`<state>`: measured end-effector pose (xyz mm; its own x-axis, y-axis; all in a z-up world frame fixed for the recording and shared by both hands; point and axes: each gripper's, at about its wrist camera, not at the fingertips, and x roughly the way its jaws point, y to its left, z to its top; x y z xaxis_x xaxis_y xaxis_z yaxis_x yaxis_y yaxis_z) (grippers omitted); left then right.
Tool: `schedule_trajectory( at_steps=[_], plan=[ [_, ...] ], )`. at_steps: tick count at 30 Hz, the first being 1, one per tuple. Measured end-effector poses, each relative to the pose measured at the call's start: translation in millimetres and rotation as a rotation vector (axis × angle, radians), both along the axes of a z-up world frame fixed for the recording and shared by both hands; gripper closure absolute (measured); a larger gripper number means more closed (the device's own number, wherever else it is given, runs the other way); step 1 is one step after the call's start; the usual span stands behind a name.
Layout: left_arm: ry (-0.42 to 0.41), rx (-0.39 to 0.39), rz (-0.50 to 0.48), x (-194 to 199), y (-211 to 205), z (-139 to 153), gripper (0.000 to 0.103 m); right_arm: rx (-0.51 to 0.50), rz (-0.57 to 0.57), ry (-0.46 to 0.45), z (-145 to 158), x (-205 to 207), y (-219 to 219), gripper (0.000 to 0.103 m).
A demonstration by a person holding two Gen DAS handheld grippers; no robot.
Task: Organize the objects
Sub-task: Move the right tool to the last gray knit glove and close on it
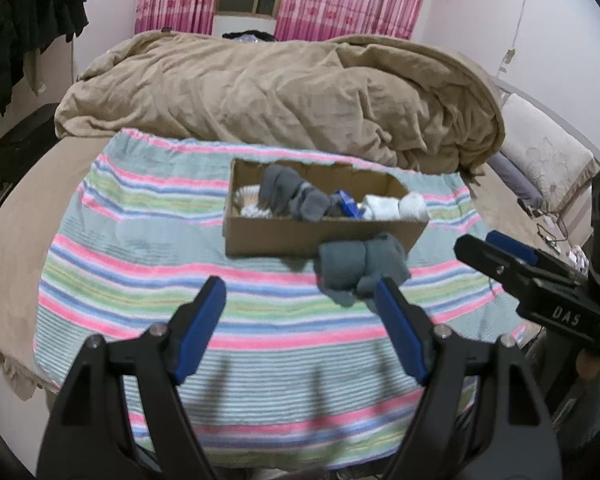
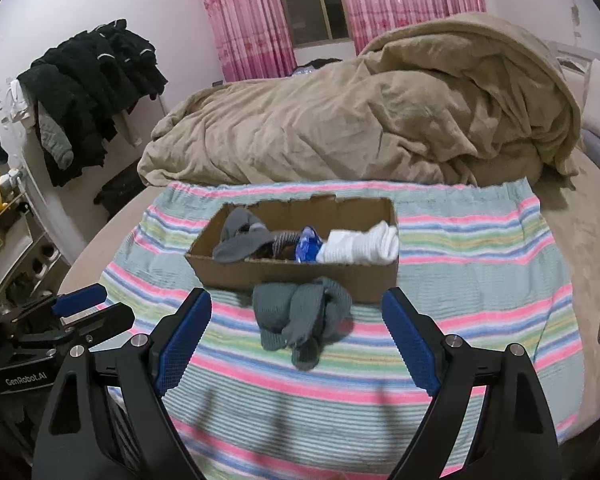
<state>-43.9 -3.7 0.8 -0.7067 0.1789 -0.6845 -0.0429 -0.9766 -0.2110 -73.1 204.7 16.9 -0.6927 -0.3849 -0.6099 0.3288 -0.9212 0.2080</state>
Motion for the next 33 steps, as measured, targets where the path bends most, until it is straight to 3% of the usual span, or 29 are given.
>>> schedule_trajectory(
  at_steps=[15, 33],
  plan=[
    [-0.106, -0.003, 0.032, -13, -15, -50, 0.025, 0.045, 0.028, -0.100, -51, -11, -19, 0.014],
    [-0.208, -0.008, 0.052, -49, -28, -105, 0.025, 0.064, 0.053, -0.181, -100, -58, -47, 0.014]
  ],
)
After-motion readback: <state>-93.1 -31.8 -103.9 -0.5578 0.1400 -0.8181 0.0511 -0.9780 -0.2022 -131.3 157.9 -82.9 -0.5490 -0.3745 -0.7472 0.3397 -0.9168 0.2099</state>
